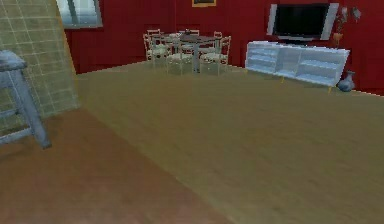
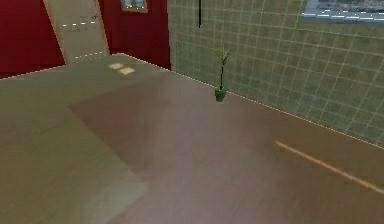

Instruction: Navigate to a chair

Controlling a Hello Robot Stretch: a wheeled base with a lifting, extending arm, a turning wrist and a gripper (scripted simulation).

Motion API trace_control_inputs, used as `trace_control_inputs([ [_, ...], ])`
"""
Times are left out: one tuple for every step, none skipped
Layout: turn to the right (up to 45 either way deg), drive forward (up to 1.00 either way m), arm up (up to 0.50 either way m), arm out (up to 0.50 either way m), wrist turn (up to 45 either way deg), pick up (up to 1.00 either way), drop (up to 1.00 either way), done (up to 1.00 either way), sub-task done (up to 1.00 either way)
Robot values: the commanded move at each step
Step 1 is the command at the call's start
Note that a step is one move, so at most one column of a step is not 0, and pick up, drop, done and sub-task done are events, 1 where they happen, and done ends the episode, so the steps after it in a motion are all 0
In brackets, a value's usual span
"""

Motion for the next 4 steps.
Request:
trace_control_inputs([
  [-6.0, 0.0, 0.0, 0.0, 0.0, 0.0, 0.0, 0.0, 0.0],
  [0.0, 1.0, 0.0, 0.0, 0.0, 0.0, 0.0, 0.0, 0.0],
  [0.0, 1.0, 0.0, 0.0, 0.0, 0.0, 0.0, 0.0, 0.0],
  [0.0, 1.0, 0.0, 0.0, 0.0, 0.0, 0.0, 0.0, 0.0],
])
